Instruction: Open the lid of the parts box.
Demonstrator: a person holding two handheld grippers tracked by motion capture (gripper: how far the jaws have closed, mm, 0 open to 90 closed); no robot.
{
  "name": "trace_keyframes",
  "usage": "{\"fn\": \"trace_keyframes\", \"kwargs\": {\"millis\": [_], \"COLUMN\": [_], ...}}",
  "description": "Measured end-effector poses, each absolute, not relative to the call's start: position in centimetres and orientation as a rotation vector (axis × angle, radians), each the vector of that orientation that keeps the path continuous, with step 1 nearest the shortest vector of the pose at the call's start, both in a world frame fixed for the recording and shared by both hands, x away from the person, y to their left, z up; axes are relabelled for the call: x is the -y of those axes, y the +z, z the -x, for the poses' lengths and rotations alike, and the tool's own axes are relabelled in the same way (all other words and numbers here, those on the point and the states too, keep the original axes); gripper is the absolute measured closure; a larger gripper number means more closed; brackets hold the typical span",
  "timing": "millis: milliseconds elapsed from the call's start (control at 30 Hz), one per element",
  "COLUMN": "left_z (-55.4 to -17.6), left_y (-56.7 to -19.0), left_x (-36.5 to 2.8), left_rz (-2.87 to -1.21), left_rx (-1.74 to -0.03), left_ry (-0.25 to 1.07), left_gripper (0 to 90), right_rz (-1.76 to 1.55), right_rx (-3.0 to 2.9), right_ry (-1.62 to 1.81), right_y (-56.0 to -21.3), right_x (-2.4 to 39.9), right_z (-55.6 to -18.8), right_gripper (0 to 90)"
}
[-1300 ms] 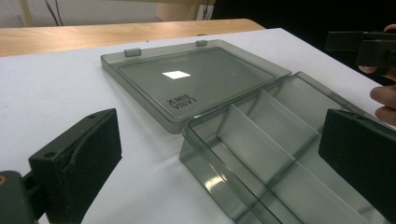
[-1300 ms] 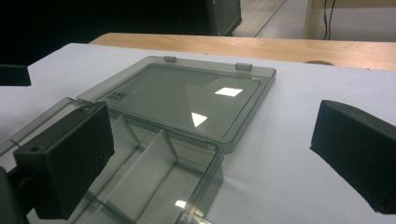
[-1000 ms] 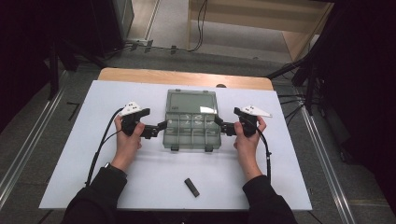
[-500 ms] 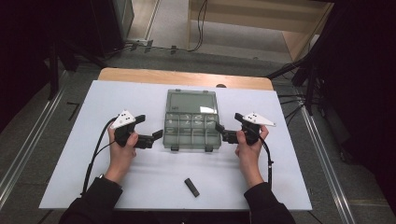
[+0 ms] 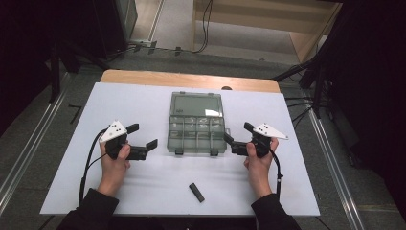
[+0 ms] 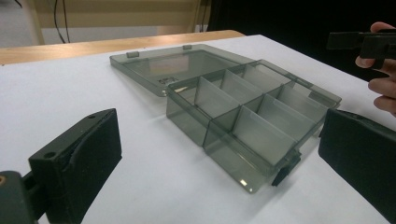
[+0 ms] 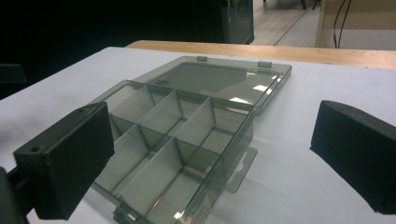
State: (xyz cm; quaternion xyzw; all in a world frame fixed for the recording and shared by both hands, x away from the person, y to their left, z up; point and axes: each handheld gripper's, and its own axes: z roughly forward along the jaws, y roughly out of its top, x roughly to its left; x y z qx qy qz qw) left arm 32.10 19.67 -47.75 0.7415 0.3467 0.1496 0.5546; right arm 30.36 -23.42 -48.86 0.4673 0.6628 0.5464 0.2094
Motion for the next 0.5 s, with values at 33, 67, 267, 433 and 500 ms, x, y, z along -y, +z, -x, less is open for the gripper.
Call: {"fn": "trace_keyframes", "kwargs": {"millis": [33,67,267,433,500], "left_z": [-31.9,-31.7,-30.4,-29.3,-28.9], "left_y": [-47.8,-47.8,-47.8,-47.8,-47.7], "left_x": [-19.9,-20.1,-21.6,-22.5,-22.9], "left_rz": [-1.753,-1.751,-1.729,-1.725,-1.72], "left_rx": [-0.821,-0.822,-0.83,-0.821,-0.823], "left_ry": [0.36,0.36,0.374,0.385,0.38], "left_gripper": [0.0,0.0,0.0,0.0,0.0], "right_rz": [-1.297,-1.298,-1.285,-1.268,-1.257], "right_rx": [-1.845,-1.848,-1.87,-1.884,-1.893], "right_ry": [1.519,1.524,1.525,1.522,1.518], "right_y": [-48.9,-48.9,-49.0,-48.9,-48.8], "right_x": [23.4,23.4,23.3,23.2,23.2], "right_z": [-30.2,-30.0,-29.0,-28.1,-27.8], "right_gripper": [0.0,0.0,0.0,0.0,0.0]}}
